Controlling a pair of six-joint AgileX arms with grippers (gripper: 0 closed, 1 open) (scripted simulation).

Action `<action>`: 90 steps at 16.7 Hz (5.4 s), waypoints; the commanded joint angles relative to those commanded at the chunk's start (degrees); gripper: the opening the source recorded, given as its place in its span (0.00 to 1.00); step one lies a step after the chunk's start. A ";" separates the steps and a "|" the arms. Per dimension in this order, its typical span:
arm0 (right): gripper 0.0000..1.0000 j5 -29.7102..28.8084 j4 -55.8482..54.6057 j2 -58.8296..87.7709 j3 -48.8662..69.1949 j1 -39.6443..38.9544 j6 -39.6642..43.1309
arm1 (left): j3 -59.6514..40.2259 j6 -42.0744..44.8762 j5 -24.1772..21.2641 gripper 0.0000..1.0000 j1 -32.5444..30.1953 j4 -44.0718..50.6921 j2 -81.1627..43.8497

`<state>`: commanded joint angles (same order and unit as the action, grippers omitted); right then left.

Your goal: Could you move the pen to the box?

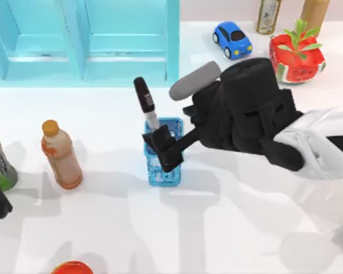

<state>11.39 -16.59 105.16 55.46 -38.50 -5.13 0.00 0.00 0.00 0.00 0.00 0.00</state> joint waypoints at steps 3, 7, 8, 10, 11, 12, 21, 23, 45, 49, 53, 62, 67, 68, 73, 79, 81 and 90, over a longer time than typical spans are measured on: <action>1.00 -1.03 -2.58 8.91 5.62 -1.08 -0.62 | 0.00 0.00 0.00 1.00 0.00 0.00 0.00; 1.00 -1.64 -4.01 12.98 8.88 -1.74 -1.01 | 0.00 0.00 0.00 1.00 0.00 0.00 0.00; 1.00 -1.64 -4.01 12.98 8.88 -1.74 -1.01 | 0.00 0.00 0.00 1.00 0.00 0.00 0.00; 1.00 -1.64 -4.01 12.98 8.88 -1.74 -1.01 | 0.00 0.00 0.00 1.00 0.00 0.00 0.00; 0.92 -1.64 -4.01 12.98 8.88 -1.74 -1.01 | 0.00 0.00 0.00 1.00 0.00 0.00 0.00; 0.85 -1.64 -4.01 12.98 8.88 -1.74 -1.01 | 0.00 0.00 0.00 1.00 0.00 0.00 0.00; 0.17 -1.64 -4.01 12.98 8.88 -1.74 -1.01 | 0.00 0.00 0.00 1.00 0.00 0.00 0.00; 0.02 -1.64 -4.01 12.98 8.88 -1.74 -1.01 | 0.00 0.00 0.00 1.00 0.00 0.00 0.00; 0.00 14.30 28.46 -14.53 10.40 16.92 10.26 | 0.00 0.00 0.00 1.00 0.00 0.00 0.00; 0.00 15.89 30.91 -16.84 10.38 18.77 11.36 | 0.00 0.00 0.00 1.00 0.00 0.00 0.00; 0.00 15.74 31.58 -16.53 10.81 19.20 11.79 | 0.00 0.00 0.00 1.00 0.00 0.00 0.00; 0.00 9.94 61.78 -20.01 21.55 45.40 29.73 | 0.00 0.00 0.00 1.00 0.00 0.00 0.00; 0.00 5.72 79.13 -24.41 26.09 61.63 40.26 | 0.00 0.00 0.00 1.00 0.00 0.00 0.00; 0.00 5.07 80.90 -25.11 26.47 63.40 41.58 | 0.00 0.00 0.00 1.00 0.00 0.00 0.00; 0.00 4.34 82.61 -25.92 26.77 65.11 42.93 | 0.00 0.00 0.00 1.00 0.00 0.00 0.00; 0.00 3.89 75.84 -25.67 20.27 63.98 41.86 | 0.00 0.00 0.00 1.00 0.00 0.00 0.00; 0.00 3.71 70.78 -25.61 15.88 63.55 41.47 | 0.00 0.00 0.00 1.00 0.00 0.00 0.00; 0.23 3.36 67.42 -25.42 12.60 62.96 40.93 | 0.00 0.00 0.00 1.00 0.00 0.00 0.00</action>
<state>14.75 50.84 79.73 68.06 24.46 35.80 0.00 0.00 0.00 0.00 0.00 0.00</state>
